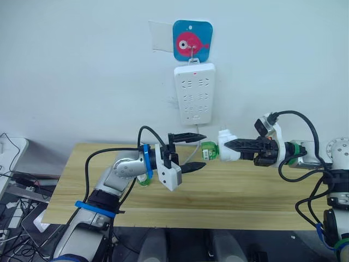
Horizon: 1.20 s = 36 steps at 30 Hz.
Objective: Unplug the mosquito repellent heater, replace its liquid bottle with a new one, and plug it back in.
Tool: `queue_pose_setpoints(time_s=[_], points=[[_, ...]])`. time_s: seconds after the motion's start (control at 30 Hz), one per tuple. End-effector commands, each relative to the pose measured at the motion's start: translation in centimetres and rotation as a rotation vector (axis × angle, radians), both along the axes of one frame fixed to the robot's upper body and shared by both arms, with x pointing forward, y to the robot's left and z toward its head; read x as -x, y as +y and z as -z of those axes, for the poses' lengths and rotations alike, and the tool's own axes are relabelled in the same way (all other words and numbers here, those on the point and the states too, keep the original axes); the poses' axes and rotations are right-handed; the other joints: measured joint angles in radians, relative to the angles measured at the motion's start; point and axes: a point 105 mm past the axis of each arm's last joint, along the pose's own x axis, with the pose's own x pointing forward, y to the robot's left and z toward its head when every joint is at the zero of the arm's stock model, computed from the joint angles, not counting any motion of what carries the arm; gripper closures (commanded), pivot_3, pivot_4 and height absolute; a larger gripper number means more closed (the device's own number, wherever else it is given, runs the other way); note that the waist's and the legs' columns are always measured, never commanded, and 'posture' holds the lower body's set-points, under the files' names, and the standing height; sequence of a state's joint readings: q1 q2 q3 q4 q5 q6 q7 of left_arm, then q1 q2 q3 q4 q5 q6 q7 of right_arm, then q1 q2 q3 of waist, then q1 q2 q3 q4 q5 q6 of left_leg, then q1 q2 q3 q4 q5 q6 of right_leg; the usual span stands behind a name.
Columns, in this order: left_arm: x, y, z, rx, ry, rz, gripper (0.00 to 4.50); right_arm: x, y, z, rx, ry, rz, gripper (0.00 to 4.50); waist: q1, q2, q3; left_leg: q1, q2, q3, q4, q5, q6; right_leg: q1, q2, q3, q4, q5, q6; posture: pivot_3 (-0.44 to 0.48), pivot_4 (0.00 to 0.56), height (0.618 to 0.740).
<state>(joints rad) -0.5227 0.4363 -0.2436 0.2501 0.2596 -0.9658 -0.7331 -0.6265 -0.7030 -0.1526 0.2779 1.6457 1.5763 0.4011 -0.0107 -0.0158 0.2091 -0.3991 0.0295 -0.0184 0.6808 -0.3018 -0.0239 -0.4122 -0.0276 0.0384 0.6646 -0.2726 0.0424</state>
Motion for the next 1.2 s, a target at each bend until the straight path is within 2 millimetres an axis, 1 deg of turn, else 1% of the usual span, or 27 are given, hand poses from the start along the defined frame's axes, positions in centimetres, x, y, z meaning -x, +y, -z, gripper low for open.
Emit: queue_pose_setpoints(time_s=[0.03, 0.13, 0.23, 0.37, 0.43, 0.53, 0.57, 0.63, 0.67, 0.7, 0.73, 0.77, 0.8, 0.83, 0.87, 0.9, 0.93, 1.03, 1.1, 1.2], points=[[0.4, -0.4, -0.4, 0.029, -0.039, 0.035, 0.00, 0.7, 0.1, -1.6, -0.048, -0.059, -0.019, 1.54, -0.006, 0.000, 0.000, 0.000, 0.000, 0.000, 0.000, 0.000, 0.000, 0.000, 0.000, 0.000, 0.000, 0.000, 0.000, -0.072, 0.170, 0.740], [0.7, -0.7, -0.7, 0.053, -0.049, 0.058, 0.00, 1.0, 0.2, -1.4, -0.047, -0.057, -0.017, 1.54, -0.011, 0.000, 0.000, 0.000, 0.000, 0.000, 0.000, 0.000, 0.000, 0.000, 0.000, 0.000, 0.000, 0.000, 0.000, -0.078, 0.168, 0.740], [1.1, -1.1, -1.2, 0.079, -0.075, 0.086, 0.62, 1.0, 0.2, -1.3, -0.045, -0.051, -0.008, 1.54, -0.016, 0.000, 0.000, 0.000, 0.000, 0.000, 0.001, 0.000, 0.000, 0.000, -0.001, 0.000, 0.001, 0.000, 0.001, -0.079, 0.171, 0.740], [1.3, -1.2, -1.4, 0.085, -0.086, 0.101, 1.73, 1.0, 0.3, -1.3, -0.048, -0.049, 0.002, 1.54, -0.021, 0.000, 0.000, 0.000, 0.000, 0.001, 0.001, 0.000, 0.000, 0.000, -0.001, 0.001, 0.001, 0.001, 0.001, -0.080, 0.170, 0.740], [1.4, -1.2, -1.4, 0.086, -0.088, 0.108, 2.20, 0.9, 0.3, -1.3, -0.047, -0.047, 0.006, 1.54, -0.022, 0.000, 0.000, 0.000, 0.000, 0.001, 0.001, 0.001, 0.001, 0.000, -0.001, 0.000, 0.001, 0.001, 0.001, -0.081, 0.169, 0.740], [1.6, -1.2, -1.5, 0.089, -0.086, 0.118, 2.24, 0.9, 0.3, -1.2, -0.046, -0.042, 0.012, 1.54, -0.022, 0.000, 0.000, 0.000, 0.000, 0.001, 0.001, 0.001, 0.001, 0.000, -0.001, 0.000, 0.001, 0.001, 0.001, -0.081, 0.169, 0.740], [1.8, -1.3, -1.5, 0.098, -0.061, 0.132, 2.24, 0.9, 0.2, -1.2, -0.045, -0.041, 0.013, 1.54, -0.022, 0.000, 0.000, 0.000, 0.000, 0.001, 0.001, 0.001, 0.001, 0.000, -0.001, 0.000, 0.001, 0.001, 0.001, -0.082, 0.171, 0.740], [2.7, -1.6, -1.3, 0.131, 0.126, 0.183, 2.24, 0.9, 0.1, -1.3, -0.042, -0.041, 0.014, 1.54, -0.023, 0.000, -0.001, 0.000, 0.000, 0.001, 0.001, 0.001, 0.001, 0.000, -0.001, 0.000, 0.001, 0.001, 0.001, -0.082, 0.173, 0.740], [2.8, -1.8, -1.2, 0.153, 0.289, 0.190, 2.24, 0.9, 0.1, -1.3, -0.037, -0.042, 0.013, 1.54, -0.024, 0.000, -0.001, 0.000, 0.000, 0.001, 0.001, 0.001, 0.001, 0.000, -0.001, 0.001, 0.001, 0.001, 0.001, -0.082, 0.173, 0.740], [2.6, -2.0, -1.9, 0.202, 0.497, 0.192, 2.24, 1.1, 0.0, -1.4, -0.027, -0.046, -0.002, 1.54, -0.026, 0.000, 0.000, 0.000, 0.000, 0.001, 0.001, 0.001, 0.001, 0.000, -0.001, 0.001, 0.001, 0.001, 0.001, -0.085, 0.176, 0.740], [2.7, -2.2, -2.3, 0.220, 0.644, 0.203, 2.24, 1.3, 0.0, -1.5, -0.020, -0.049, -0.013, 1.54, -0.030, 0.000, 0.000, 0.000, 0.001, 0.001, 0.001, 0.001, 0.001, 0.000, -0.001, 0.001, 0.001, 0.001, 0.001, -0.085, 0.176, 0.740], [3.1, -2.5, -2.7, 0.207, 0.766, 0.221, 2.24, 1.5, -0.1, -1.5, -0.010, -0.049, -0.028, 1.54, -0.030, 0.000, 0.000, -0.001, 0.000, 0.000, 0.001, 0.001, 0.001, 0.000, -0.002, 0.001, 0.001, 0.001, 0.001, -0.084, 0.177, 0.740], [3.4, -2.7, -3.0, 0.190, 0.835, 0.233, 2.24, 1.6, -0.1, -1.6, -0.004, -0.048, -0.038, 1.54, -0.029, 0.000, 0.000, -0.002, 0.000, -0.002, 0.002, 0.001, 0.001, 0.000, -0.002, 0.001, 0.001, 0.001, 0.001, -0.084, 0.177, 0.740], [3.2, -2.8, -3.5, 0.211, 1.003, 0.236, 2.24, 1.9, -0.1, -1.7, 0.009, -0.056, -0.063, 1.54, -0.030, 0.000, 0.000, -0.003, 0.000, -0.005, 0.003, 0.001, 0.001, 0.000, -0.002, 0.000, 0.001, 0.001, 0.001, -0.083, 0.178, 0.740], [2.8, -2.7, -3.8, 0.239, 1.223, 0.237, 2.24, 2.1, 0.1, -1.8, 0.022, -0.065, -0.085, 1.54, -0.030, 0.000, 0.000, -0.003, 0.000, -0.005, 0.004, 0.001, 0.001, 0.000, -0.001, 0.000, 0.001, 0.001, 0.001, -0.085, 0.176, 0.740], [2.9, -2.7, -3.9, 0.243, 1.376, 0.240, 2.24, 2.3, 0.1, -1.9, 0.031, -0.071, -0.099, 1.54, -0.032, 0.000, 0.000, -0.002, 0.000, -0.005, 0.004, 0.001, 0.001, 0.001, -0.001, 0.000, 0.002, 0.001, 0.001, -0.085, 0.176, 0.740], [2.5, -2.4, -4.1, 0.267, 1.586, 0.253, 2.24, 2.4, 0.3, -2.1, 0.028, -0.080, -0.119, 1.54, -0.036, 0.000, 0.000, -0.001, 0.000, -0.005, 0.006, 0.001, 0.001, 0.001, -0.001, -0.001, 0.004, 0.001, 0.002, -0.088, 0.177, 0.740], [1.9, -1.4, -4.2, 0.299, 1.995, 0.305, 2.24, 2.5, 0.5, -2.5, 0.027, -0.094, -0.144, 1.54, -0.043, 0.000, 0.000, -0.001, 0.000, -0.006, 0.013, 0.000, 0.002, 0.001, 0.002, -0.003, 0.009, 0.000, 0.003, -0.089, 0.177, 0.740], [1.6, -0.8, -4.2, 0.307, 2.156, 0.343, 2.24, 2.4, 0.6, -2.4, 0.038, -0.098, -0.144, 1.54, -0.047, 0.000, 0.000, 0.000, -0.002, -0.005, 0.015, 0.000, 0.002, 0.001, 0.004, -0.002, 0.013, 0.000, 0.003, -0.091, 0.177, 0.740], [1.0, -0.4, -4.0, 0.338, 2.244, 0.351, 2.24, 2.2, 0.5, -2.1, 0.049, -0.092, -0.142, 1.54, -0.048, 0.000, 0.000, 0.000, -0.003, -0.005, 0.015, 0.000, 0.002, 0.001, 0.006, -0.002, 0.013, 0.000, 0.003, -0.093, 0.180, 0.740]])
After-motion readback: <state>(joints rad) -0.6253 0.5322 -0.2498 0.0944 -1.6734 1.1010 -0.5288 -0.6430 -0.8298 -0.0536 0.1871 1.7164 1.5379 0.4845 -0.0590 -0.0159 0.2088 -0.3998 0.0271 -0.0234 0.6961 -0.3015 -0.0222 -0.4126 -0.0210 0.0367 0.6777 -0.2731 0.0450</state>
